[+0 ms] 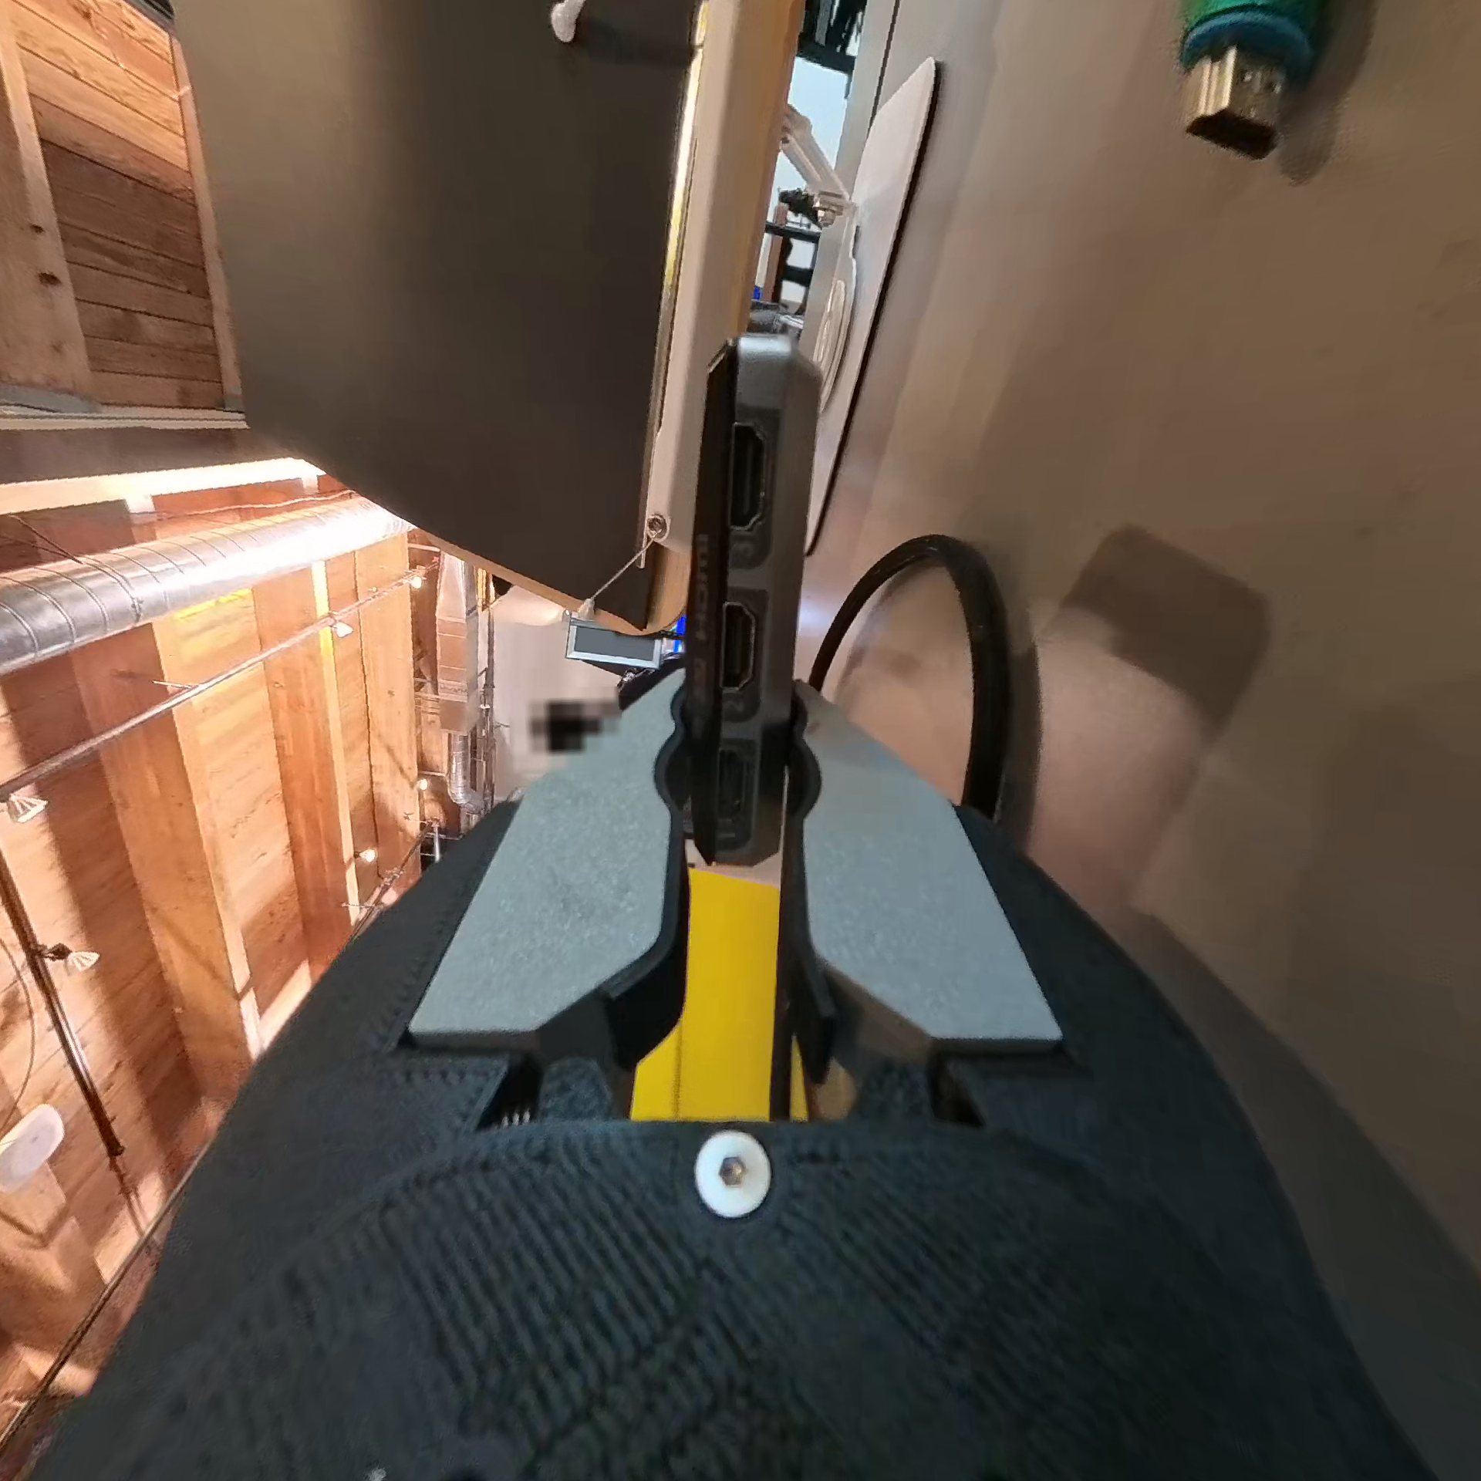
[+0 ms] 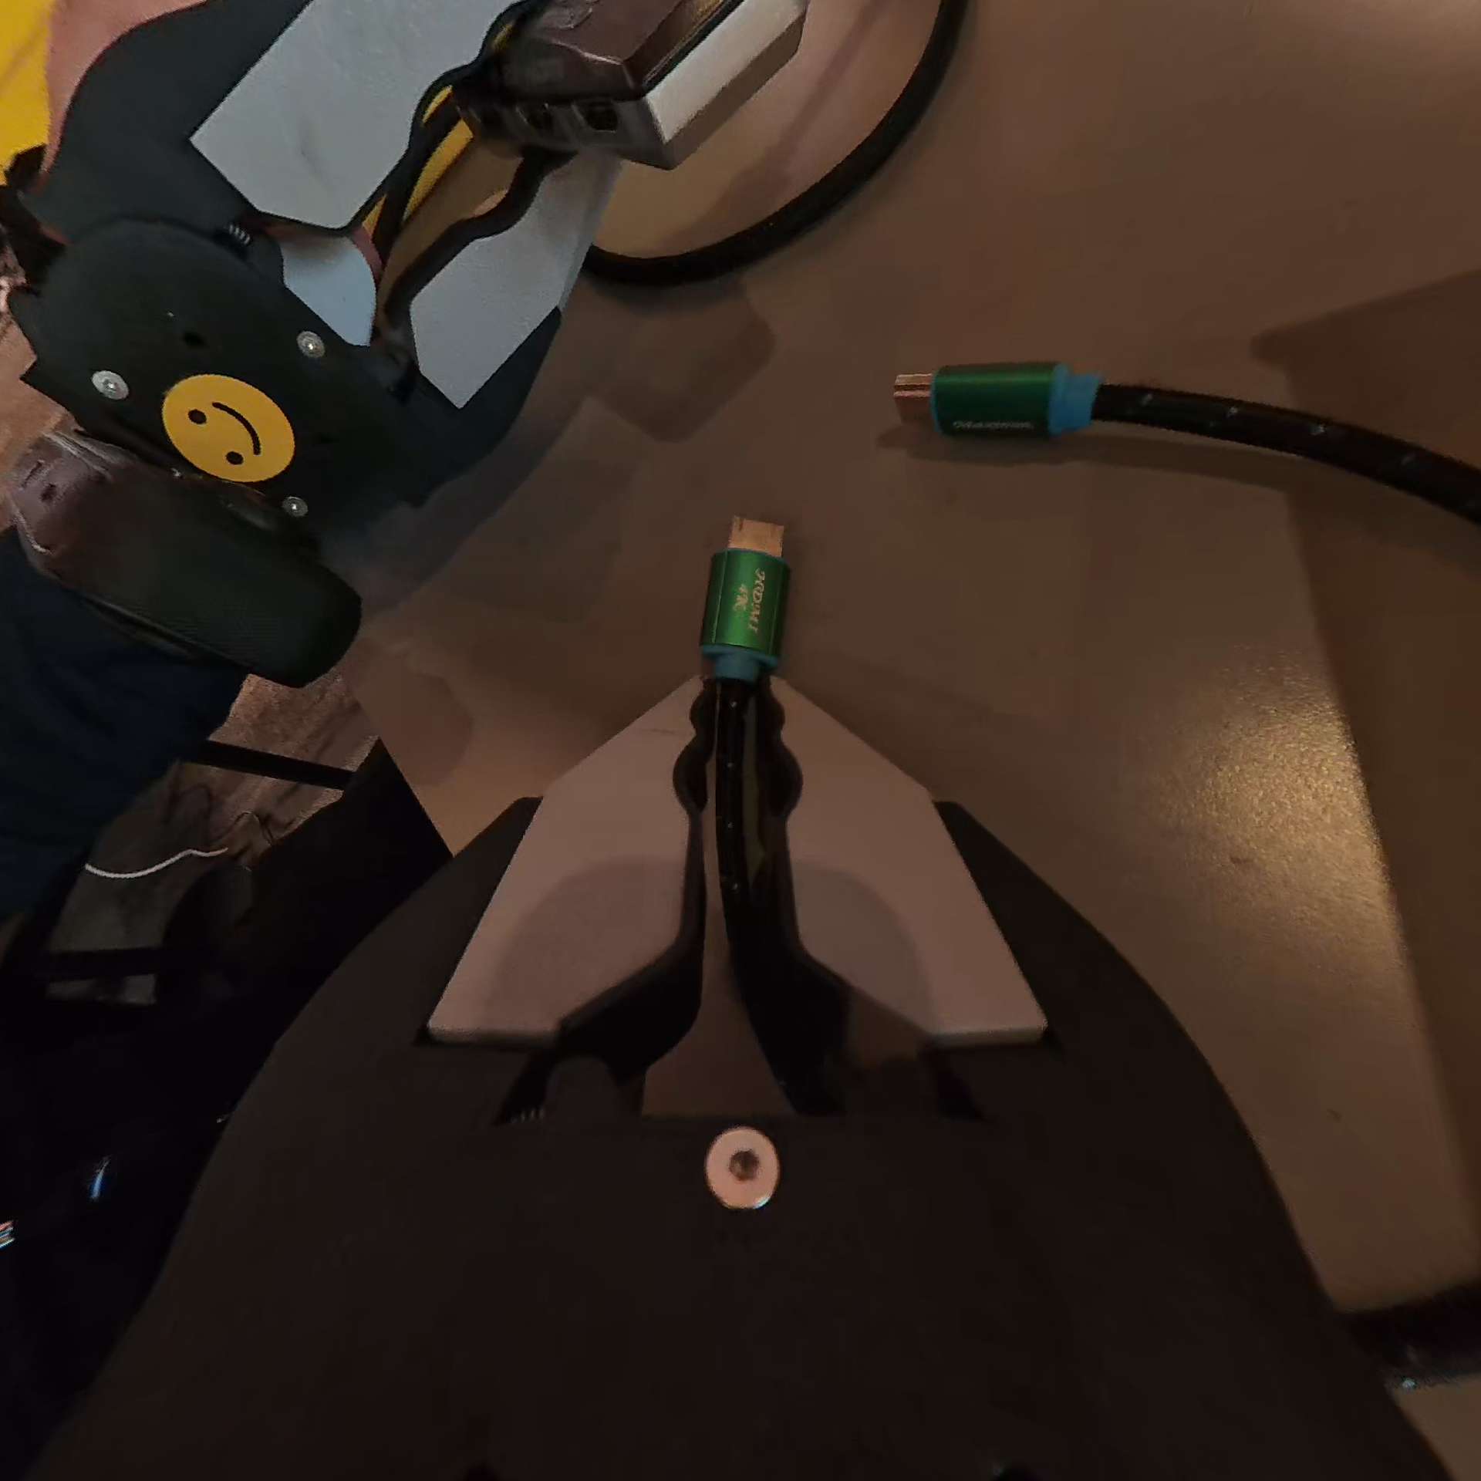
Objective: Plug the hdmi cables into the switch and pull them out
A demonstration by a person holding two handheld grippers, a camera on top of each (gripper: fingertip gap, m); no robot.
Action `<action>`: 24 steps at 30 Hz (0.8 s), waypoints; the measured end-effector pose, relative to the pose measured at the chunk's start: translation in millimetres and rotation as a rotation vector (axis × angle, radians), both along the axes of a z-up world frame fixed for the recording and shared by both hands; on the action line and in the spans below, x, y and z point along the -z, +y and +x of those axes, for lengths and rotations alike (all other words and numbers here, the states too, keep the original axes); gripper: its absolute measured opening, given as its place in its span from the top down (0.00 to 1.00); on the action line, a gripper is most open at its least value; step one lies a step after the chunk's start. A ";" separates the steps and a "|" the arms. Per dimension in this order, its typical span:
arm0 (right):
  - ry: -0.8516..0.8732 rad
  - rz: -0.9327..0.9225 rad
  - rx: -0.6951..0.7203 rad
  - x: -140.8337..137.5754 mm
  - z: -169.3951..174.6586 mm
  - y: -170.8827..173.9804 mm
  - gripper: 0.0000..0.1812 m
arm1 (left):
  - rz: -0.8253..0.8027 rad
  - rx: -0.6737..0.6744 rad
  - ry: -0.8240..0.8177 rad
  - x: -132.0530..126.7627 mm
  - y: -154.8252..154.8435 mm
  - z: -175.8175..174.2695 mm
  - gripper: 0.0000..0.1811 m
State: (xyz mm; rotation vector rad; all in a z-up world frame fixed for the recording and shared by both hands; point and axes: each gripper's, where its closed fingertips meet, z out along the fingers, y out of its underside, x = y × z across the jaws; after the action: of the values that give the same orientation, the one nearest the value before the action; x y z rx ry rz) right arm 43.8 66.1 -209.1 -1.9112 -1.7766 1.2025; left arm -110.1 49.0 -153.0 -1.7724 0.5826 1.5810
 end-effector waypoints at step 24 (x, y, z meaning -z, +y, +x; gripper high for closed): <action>0.125 0.775 0.006 -24.7 -7.8 11.0 0.94 | -0.054 0.031 0.129 -0.1 6.9 15.7 0.90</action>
State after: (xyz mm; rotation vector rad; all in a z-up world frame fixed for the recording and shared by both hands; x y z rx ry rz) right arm 36.0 77.1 -184.4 -1.3471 -1.7937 0.4824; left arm -94.5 56.0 -152.9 -1.7001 0.7168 1.6817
